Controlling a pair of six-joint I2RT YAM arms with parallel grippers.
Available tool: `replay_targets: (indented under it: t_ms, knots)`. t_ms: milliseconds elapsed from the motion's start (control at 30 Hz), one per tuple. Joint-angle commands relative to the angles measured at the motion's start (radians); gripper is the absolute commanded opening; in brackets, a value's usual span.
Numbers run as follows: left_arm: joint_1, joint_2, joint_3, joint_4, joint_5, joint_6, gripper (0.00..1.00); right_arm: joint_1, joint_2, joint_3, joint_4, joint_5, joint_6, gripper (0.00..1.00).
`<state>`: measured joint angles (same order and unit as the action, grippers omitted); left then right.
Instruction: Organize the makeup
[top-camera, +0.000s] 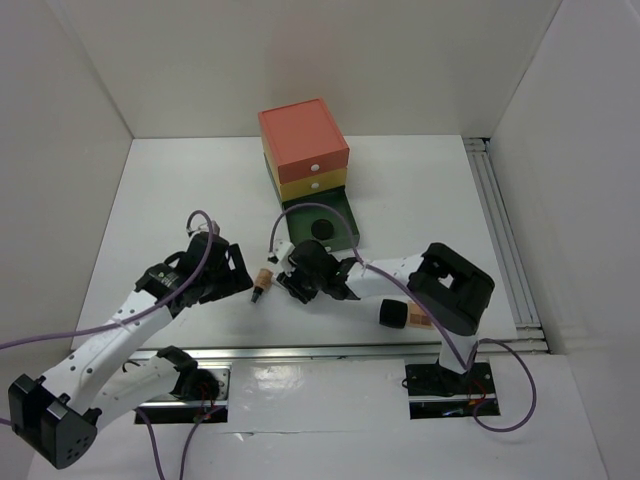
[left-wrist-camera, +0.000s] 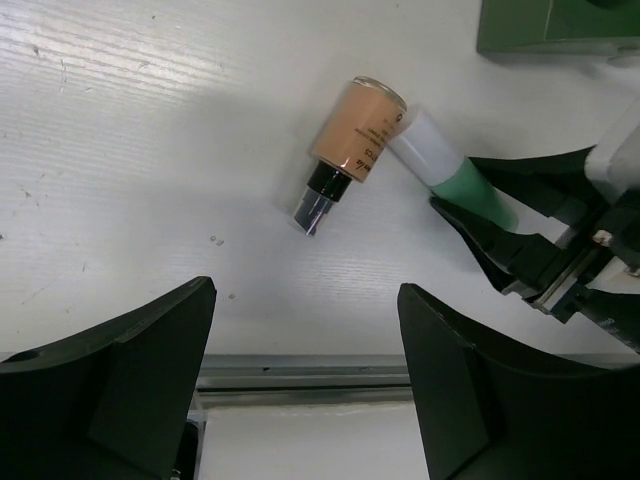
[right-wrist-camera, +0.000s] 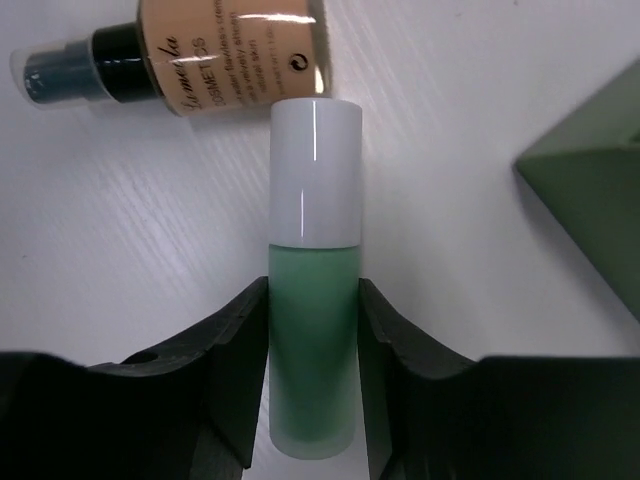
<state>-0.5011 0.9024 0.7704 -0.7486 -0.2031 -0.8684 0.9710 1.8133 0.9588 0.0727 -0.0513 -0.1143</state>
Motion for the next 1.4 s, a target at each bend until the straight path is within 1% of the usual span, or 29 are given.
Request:
replay_targets:
  t_ms: [0, 33, 67, 100, 267, 367, 467, 500, 567, 633, 700, 767, 867, 933, 1000, 1067, 1100, 1133, 1167, 1233, 1267, 1300, 1367]
  knots:
    - [-0.004, 0.019, 0.02, -0.008, -0.024, -0.001, 0.87, 0.008, -0.061, -0.052, 0.05, 0.076, 0.038, 0.32]
    - [-0.004, 0.036, 0.029, 0.005, -0.024, -0.001, 0.87, 0.008, -0.077, -0.07, 0.029, 0.091, 0.048, 0.27]
    - [-0.004, 0.046, 0.029, 0.005, -0.024, -0.001, 0.87, 0.008, -0.091, -0.071, 0.016, 0.091, 0.048, 0.16]
    - [-0.004, 0.055, 0.029, 0.015, -0.024, 0.008, 0.87, 0.008, -0.107, -0.071, 0.0, 0.1, 0.048, 0.15]
    - [-0.004, 0.121, 0.038, 0.078, 0.005, 0.04, 0.87, 0.017, -0.256, -0.069, -0.102, 0.172, 0.07, 0.15]
    - [-0.004, 0.168, 0.05, 0.109, 0.014, 0.063, 0.87, -0.017, -0.319, -0.036, -0.111, 0.183, 0.039, 0.15]
    - [-0.004, 0.202, 0.07, 0.137, 0.024, 0.086, 0.87, -0.089, -0.33, 0.018, -0.111, 0.145, 0.004, 0.15]
    - [-0.004, 0.223, 0.07, 0.152, 0.033, 0.097, 0.87, -0.128, -0.319, 0.035, -0.111, 0.131, -0.02, 0.15]
    - [-0.004, 0.242, 0.079, 0.166, 0.033, 0.108, 0.87, -0.17, -0.28, 0.087, -0.111, 0.131, -0.047, 0.15]
    - [-0.004, 0.257, 0.089, 0.166, 0.042, 0.117, 0.87, -0.238, -0.24, 0.125, -0.111, 0.082, -0.085, 0.15]
    - [-0.004, 0.268, 0.098, 0.166, 0.042, 0.126, 0.87, -0.287, -0.163, 0.198, -0.12, 0.051, -0.11, 0.15]
    - [-0.004, 0.268, 0.098, 0.166, 0.042, 0.126, 0.87, -0.311, -0.088, 0.233, -0.12, 0.028, -0.136, 0.17]
    - [-0.004, 0.268, 0.098, 0.166, 0.054, 0.126, 0.87, -0.339, 0.004, 0.287, -0.111, -0.007, -0.157, 0.19]
    - [-0.004, 0.268, 0.098, 0.166, 0.065, 0.135, 0.87, -0.353, 0.052, 0.31, -0.111, -0.007, -0.168, 0.21]
    - [-0.004, 0.268, 0.087, 0.175, 0.076, 0.135, 0.87, -0.353, 0.061, 0.319, -0.094, -0.007, -0.168, 0.26]
    - [-0.004, 0.268, 0.087, 0.175, 0.086, 0.135, 0.87, -0.362, 0.083, 0.308, -0.085, -0.007, -0.168, 0.27]
    - [-0.004, 0.277, 0.087, 0.175, 0.087, 0.135, 0.87, -0.362, 0.083, 0.308, -0.076, 0.004, -0.168, 0.3]
    - [-0.004, 0.277, 0.087, 0.175, 0.087, 0.135, 0.87, -0.362, 0.092, 0.308, -0.076, 0.013, -0.168, 0.35]
    - [-0.004, 0.277, 0.078, 0.175, 0.087, 0.135, 0.87, -0.362, 0.092, 0.308, -0.076, 0.013, -0.159, 0.46]
    - [-0.004, 0.286, 0.078, 0.184, 0.096, 0.135, 0.87, -0.362, 0.092, 0.308, -0.076, 0.027, -0.159, 0.6]
    - [-0.004, 0.286, 0.078, 0.184, 0.096, 0.135, 0.87, -0.362, 0.083, 0.308, -0.076, 0.027, -0.15, 0.62]
    - [-0.004, 0.286, 0.078, 0.195, 0.105, 0.135, 0.87, -0.362, 0.072, 0.308, -0.086, 0.036, -0.15, 0.68]
    - [-0.004, 0.286, 0.078, 0.207, 0.129, 0.154, 0.87, -0.362, 0.028, 0.298, -0.086, 0.045, -0.14, 0.74]
